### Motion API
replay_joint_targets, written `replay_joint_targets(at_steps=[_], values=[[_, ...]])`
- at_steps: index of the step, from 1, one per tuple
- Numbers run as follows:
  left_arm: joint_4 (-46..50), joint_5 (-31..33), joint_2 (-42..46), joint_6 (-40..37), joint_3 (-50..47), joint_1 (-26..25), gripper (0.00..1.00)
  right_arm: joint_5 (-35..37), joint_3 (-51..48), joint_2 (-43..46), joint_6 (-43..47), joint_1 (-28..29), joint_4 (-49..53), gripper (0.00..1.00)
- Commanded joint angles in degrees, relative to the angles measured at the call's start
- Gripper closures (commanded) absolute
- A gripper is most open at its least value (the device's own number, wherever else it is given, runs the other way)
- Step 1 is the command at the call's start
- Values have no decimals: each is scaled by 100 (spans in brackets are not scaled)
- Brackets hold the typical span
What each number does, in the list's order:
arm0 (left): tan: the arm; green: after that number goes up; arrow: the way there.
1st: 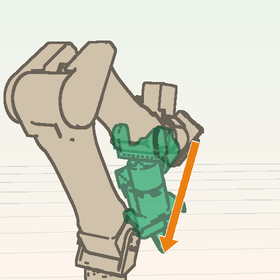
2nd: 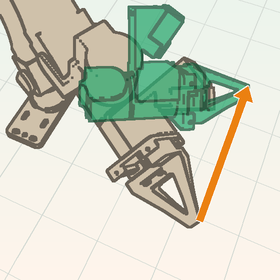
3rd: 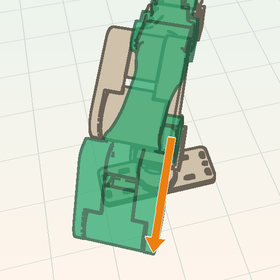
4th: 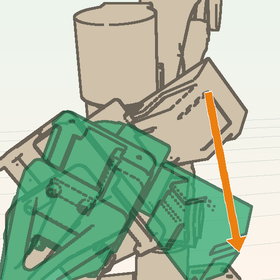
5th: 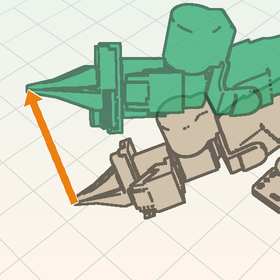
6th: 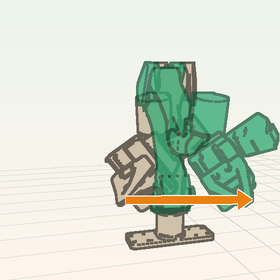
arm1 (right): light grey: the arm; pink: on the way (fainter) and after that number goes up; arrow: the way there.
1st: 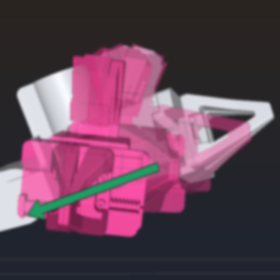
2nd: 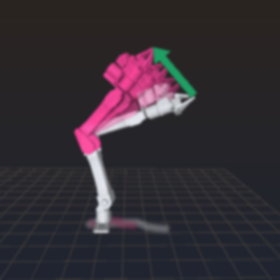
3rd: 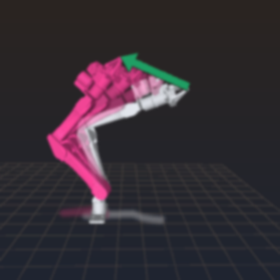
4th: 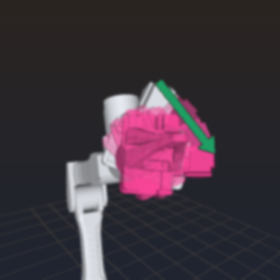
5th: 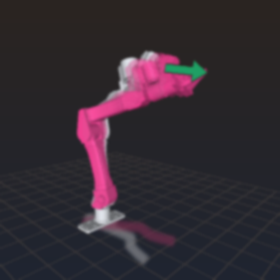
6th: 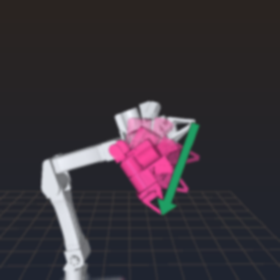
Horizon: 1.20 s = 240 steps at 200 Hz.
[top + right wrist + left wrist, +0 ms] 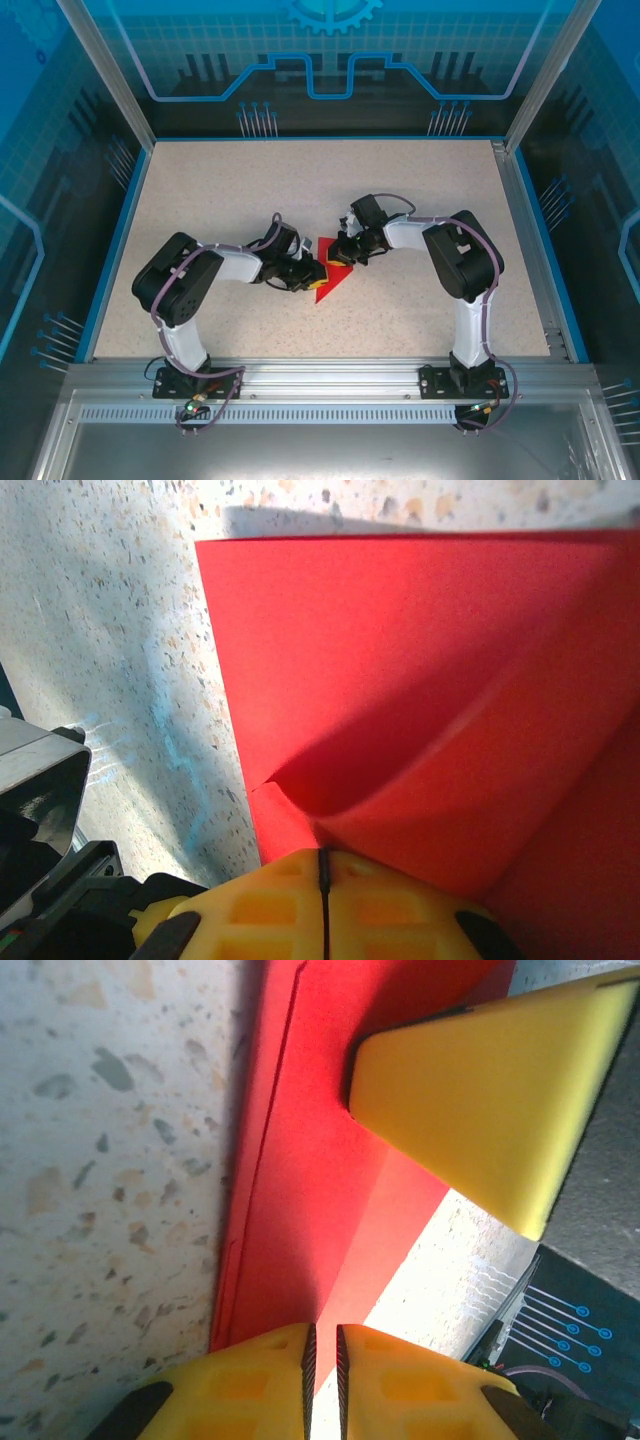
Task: Fold a paper plane with a square sheet of paper (pick it up from the middle)
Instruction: Fourth fold the wing at the center of the table.
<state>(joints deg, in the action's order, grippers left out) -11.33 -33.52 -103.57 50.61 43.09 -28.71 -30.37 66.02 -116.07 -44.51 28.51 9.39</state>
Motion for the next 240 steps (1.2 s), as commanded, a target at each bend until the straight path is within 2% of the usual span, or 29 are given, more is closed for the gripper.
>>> replay_joint_targets(at_steps=[1,42,92,143,185,240], values=[[666,-97,-175,-268,-276,-64,83,734,-180,-426,96,49,553,93],[865,-7,363,-393,-330,-74,82,749,-190,-439,90,49,557,92],[1137,83,959,-490,64,-210,78,761,-186,-426,83,49,564,93],[1090,29,600,-517,354,-429,78,731,-167,-475,75,49,547,92],[1059,246,246,-506,211,-452,79,708,-168,-461,85,56,547,92],[894,157,424,-486,-87,-451,79,731,-210,-487,93,45,547,92]])
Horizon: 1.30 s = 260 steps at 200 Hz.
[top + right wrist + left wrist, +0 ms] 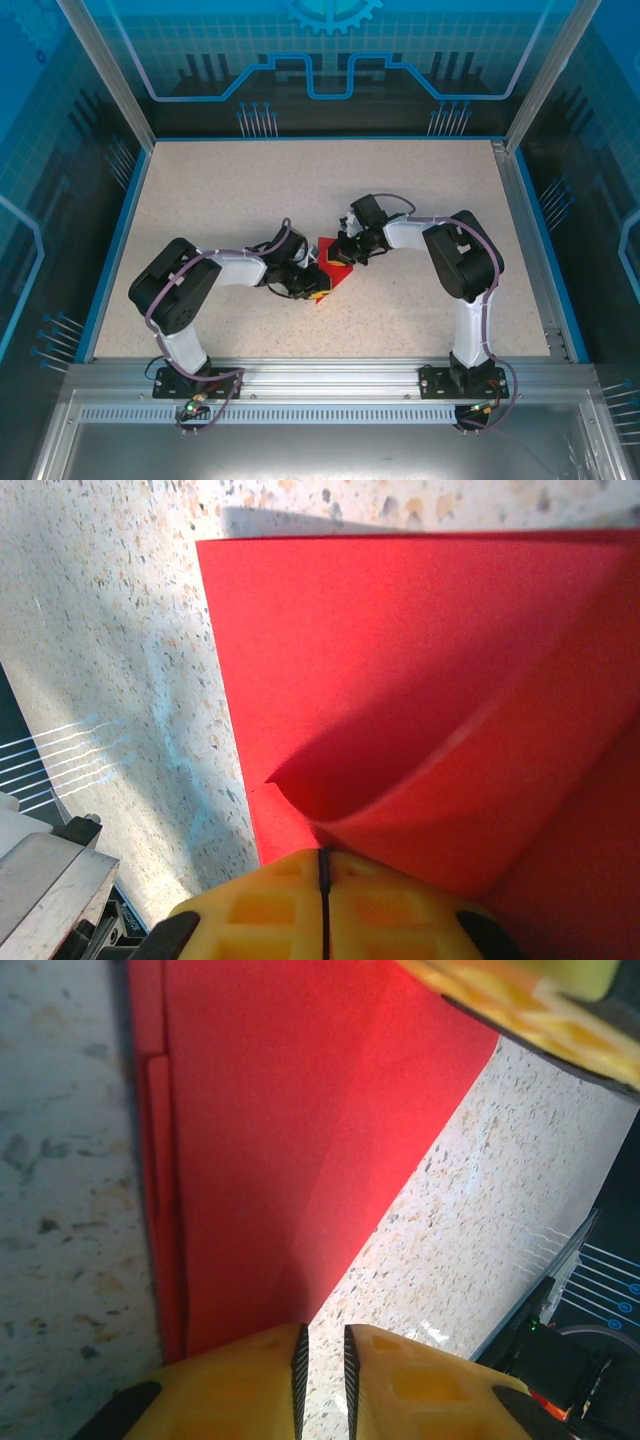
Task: Fold a paper plane with a square sheet of paper (pick it up from the middle)
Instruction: Fourth fold the wing at the center of the table.
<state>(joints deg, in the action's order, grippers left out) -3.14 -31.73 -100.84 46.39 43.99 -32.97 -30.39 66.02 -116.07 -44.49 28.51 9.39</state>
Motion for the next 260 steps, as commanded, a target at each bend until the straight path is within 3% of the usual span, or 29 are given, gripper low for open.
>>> replay_joint_targets(at_steps=[1,38,86,157,260], values=[[80,-20,156,-66,-178,-25,79,735,-216,-482,90,47,547,92],[45,-183,440,-66,-71,-25,79,729,-210,-487,111,49,564,92],[539,262,526,-300,153,14,78,737,-204,-487,108,50,576,92],[489,79,30,-207,-77,18,79,737,-185,-469,112,49,612,92],[641,-359,356,-177,-756,3,79,805,-247,-444,83,49,589,92]])
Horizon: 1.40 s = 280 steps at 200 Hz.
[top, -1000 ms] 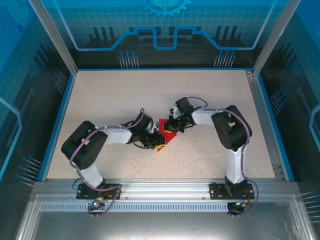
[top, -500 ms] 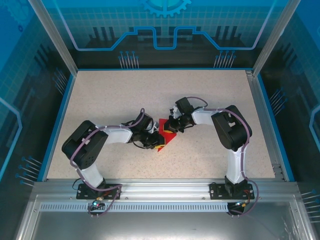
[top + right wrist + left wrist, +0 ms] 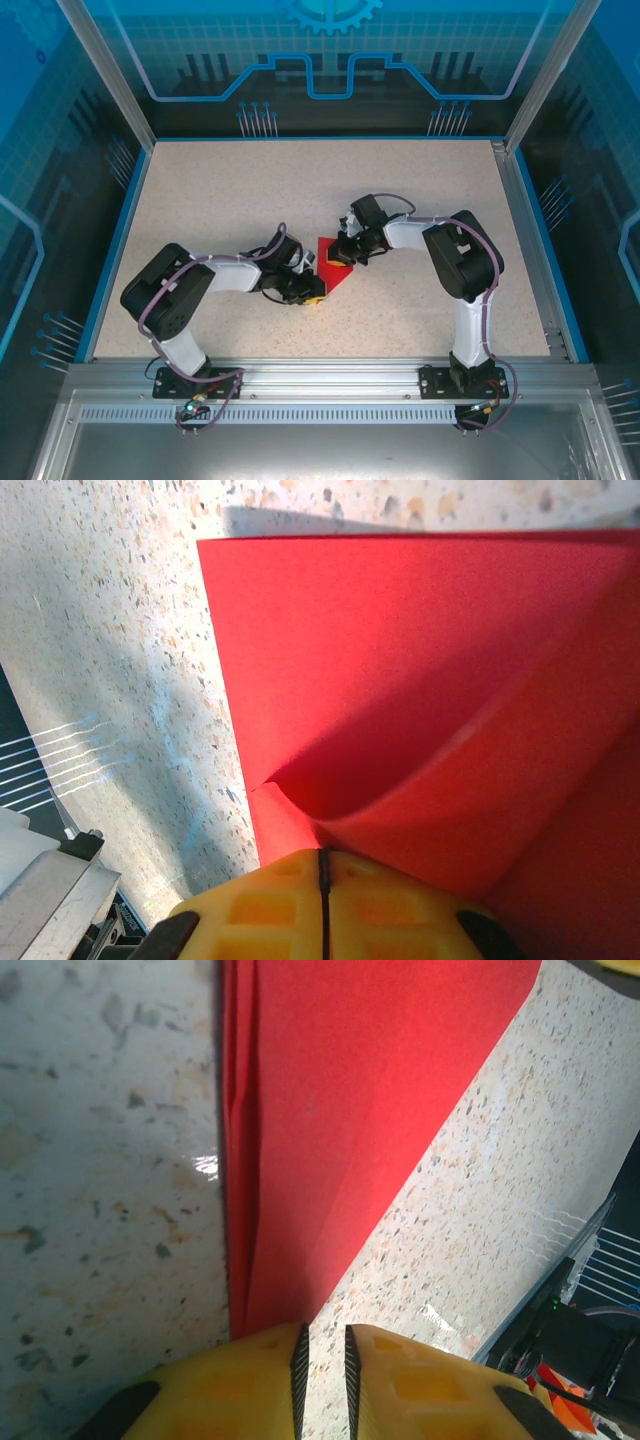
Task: Fold a paper plane with a square sheet of paper (pick it up from the middle)
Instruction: Fourth fold the wing at the center of the table.
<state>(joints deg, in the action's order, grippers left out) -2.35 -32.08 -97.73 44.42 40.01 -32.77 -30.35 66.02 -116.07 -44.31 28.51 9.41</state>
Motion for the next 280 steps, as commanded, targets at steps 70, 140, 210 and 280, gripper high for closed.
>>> replay_joint_targets(at_steps=[70,140,210,280], values=[[418,-545,1108,202,-507,202,80,795,-257,-447,37,66,571,92],[-481,-291,470,694,441,556,76,802,-203,-443,35,85,597,92],[-707,-163,-680,810,868,295,78,776,-120,-460,37,98,642,92],[242,521,-1021,533,512,167,94,674,70,-301,95,55,639,92]])
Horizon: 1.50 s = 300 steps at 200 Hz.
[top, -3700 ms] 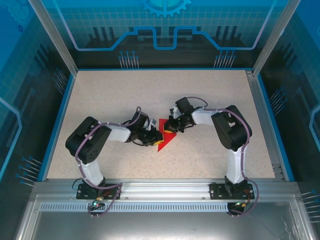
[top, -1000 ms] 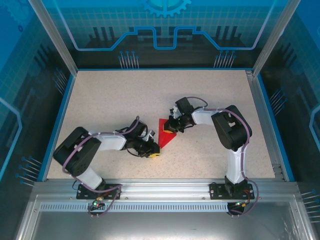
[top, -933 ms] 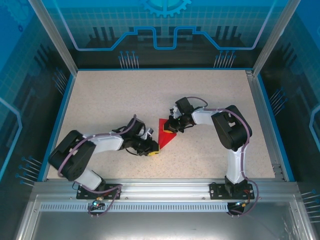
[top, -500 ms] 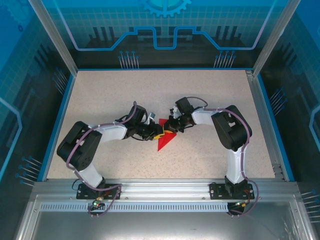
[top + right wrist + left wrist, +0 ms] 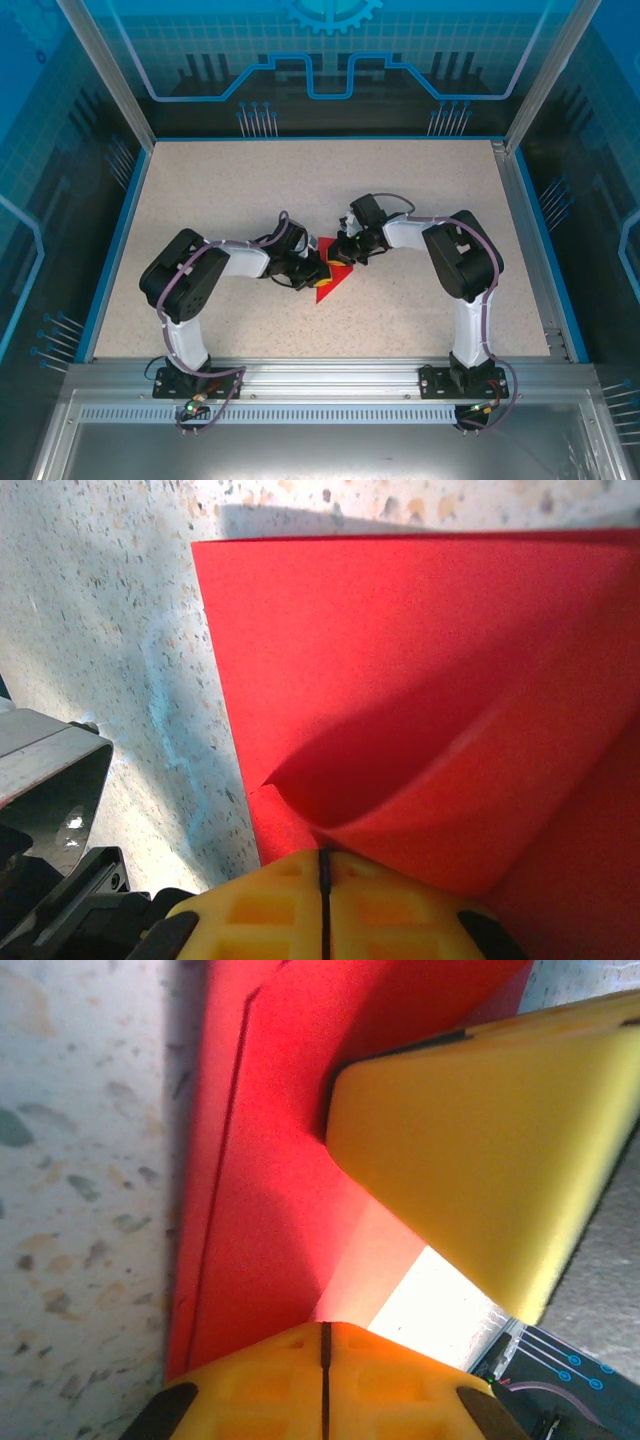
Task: Fold a paper plane with a square sheet of paper (pick it up from the middle)
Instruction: Fourth fold the wing at the center of the table.
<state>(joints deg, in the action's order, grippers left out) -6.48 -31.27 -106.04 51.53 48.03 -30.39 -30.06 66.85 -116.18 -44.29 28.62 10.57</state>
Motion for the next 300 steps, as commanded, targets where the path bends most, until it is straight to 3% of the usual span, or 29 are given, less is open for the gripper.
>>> replay_joint_targets(at_steps=[1,67,109,151,175,201,300], values=[[656,443,-185,-173,-310,-72,94,644,-1,-282,99,46,524,92],[630,561,-179,-334,-583,-72,99,470,516,493,596,-59,666,89],[709,571,-229,-433,-508,-67,100,117,-96,620,641,73,-79,99],[733,570,-225,-450,-493,-72,100,321,-173,274,565,214,-178,100],[814,587,-224,-519,-496,-67,100,860,-203,155,647,188,-103,100],[882,596,-266,-607,-503,-57,100,1393,-207,-6,696,-33,-113,100],[677,355,-228,-915,-710,-37,100,1506,280,-342,788,-884,-326,98]])
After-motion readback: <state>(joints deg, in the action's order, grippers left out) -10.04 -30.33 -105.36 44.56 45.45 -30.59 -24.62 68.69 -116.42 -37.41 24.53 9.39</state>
